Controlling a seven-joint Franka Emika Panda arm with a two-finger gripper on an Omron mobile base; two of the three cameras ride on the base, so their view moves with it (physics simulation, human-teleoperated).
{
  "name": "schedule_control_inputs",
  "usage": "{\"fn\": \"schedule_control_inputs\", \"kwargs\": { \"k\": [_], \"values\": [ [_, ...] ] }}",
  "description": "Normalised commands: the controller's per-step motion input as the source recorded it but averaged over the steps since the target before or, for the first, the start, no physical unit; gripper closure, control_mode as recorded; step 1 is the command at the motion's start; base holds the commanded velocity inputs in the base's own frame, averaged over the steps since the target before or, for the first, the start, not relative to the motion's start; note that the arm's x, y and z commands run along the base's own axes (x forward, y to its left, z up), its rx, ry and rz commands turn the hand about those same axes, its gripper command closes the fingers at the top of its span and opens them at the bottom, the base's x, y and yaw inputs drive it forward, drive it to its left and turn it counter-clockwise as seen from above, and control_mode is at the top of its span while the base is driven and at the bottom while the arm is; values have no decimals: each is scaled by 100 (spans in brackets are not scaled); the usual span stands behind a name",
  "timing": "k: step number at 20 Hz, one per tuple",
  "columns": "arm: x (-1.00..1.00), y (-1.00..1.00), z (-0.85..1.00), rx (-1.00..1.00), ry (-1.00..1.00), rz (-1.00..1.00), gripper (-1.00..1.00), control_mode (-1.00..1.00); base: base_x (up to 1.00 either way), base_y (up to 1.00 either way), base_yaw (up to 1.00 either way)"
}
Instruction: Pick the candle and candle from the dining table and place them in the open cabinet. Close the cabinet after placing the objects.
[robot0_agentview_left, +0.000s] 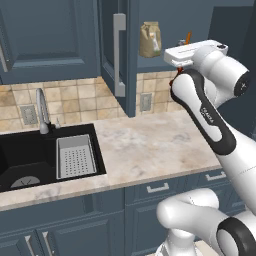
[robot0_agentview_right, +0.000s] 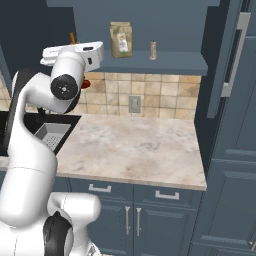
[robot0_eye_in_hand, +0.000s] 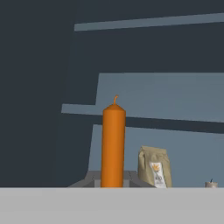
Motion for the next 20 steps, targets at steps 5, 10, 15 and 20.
{"fn": "schedule_control_inputs", "kwargs": {
  "k": [5, 10, 15, 20],
  "values": [
    [4, 0, 25, 0, 6, 0, 100, -100, 0, 0, 0],
    [3, 1, 21, 0, 0, -1, 100, -100, 0, 0, 0],
    [11, 6, 2, 0, -8, 0, 100, -100, 0, 0, 0],
    [27, 16, 0, 0, -11, 0, 100, -100, 0, 0, 0]
  ]
}}
